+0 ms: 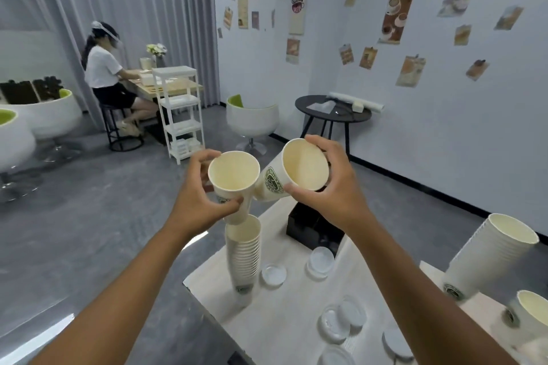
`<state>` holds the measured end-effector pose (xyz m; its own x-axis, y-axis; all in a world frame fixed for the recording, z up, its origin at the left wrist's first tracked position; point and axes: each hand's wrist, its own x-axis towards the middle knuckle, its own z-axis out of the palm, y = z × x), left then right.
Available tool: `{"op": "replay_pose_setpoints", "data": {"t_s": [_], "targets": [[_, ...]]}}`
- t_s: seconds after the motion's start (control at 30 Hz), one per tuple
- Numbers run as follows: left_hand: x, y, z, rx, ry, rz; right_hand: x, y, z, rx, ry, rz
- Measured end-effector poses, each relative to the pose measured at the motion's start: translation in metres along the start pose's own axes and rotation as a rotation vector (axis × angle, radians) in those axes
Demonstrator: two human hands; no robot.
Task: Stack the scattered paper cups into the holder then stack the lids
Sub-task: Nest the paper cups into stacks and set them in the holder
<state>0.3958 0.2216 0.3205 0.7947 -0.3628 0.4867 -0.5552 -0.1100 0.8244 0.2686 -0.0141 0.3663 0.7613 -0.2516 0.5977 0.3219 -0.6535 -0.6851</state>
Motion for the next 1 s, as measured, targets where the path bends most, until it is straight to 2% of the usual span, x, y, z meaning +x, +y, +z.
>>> {"op": "replay_pose_setpoints", "data": {"t_s": [0.3,0.57,0.77,1.0], "targets": [[-0.009,-0.037,0.027,-0.043,-0.035,-0.069,0.015,0.003,-0.001,-0.034,-0.012,-0.007],[-0.020,-0.067,0.032,0.028,-0.091,-0.173,0.015,0.006,-0.002,-0.038,-0.018,-0.011],[-0.018,-0.065,0.020,0.045,-0.109,-0.160,0.021,-0.001,0.009,-0.020,-0.047,-0.010],[-0.016,-0.051,0.000,0.071,-0.084,-0.094,0.023,0.001,0.047,-0.016,-0.181,0.013]]}}
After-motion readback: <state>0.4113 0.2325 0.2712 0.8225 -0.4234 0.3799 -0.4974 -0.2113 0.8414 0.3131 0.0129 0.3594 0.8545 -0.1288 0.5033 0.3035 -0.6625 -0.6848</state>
